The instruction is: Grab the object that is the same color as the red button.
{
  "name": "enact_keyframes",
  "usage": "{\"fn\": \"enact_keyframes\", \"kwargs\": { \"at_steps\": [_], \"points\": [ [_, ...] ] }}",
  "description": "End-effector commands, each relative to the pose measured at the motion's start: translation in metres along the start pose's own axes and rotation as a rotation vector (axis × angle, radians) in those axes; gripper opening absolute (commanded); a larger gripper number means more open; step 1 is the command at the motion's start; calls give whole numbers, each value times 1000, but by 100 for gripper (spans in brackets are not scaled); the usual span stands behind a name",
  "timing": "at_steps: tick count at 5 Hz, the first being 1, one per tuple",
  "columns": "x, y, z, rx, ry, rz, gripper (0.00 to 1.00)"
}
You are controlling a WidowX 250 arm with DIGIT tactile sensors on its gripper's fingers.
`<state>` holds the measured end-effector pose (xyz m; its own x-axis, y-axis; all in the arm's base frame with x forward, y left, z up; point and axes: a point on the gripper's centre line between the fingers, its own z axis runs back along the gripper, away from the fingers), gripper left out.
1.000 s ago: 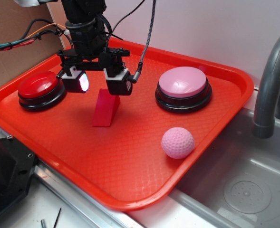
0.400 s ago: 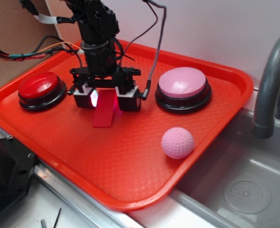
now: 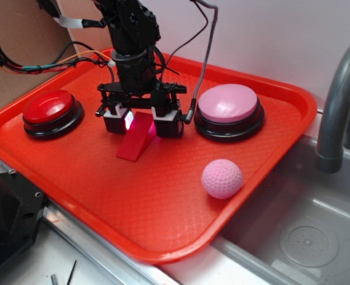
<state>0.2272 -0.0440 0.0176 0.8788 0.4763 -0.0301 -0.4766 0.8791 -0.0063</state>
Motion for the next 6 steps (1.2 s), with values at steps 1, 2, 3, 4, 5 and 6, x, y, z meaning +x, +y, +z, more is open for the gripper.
{"fn": "enact_keyframes", "kwargs": {
  "at_steps": [1,2,3,4,5,6],
  "points": [
    [-17,4,70,-77,-77,-293,0],
    [-39,1,118,-62,-122,-472,0],
    [-59,9,168,-58,-119,-505,0],
    [-61,14,186,-45,-116,-464,0],
    [-58,18,182,-51,-100,-413,0],
    [-55,19,178,-34,-90,-396,0]
  ]
}}
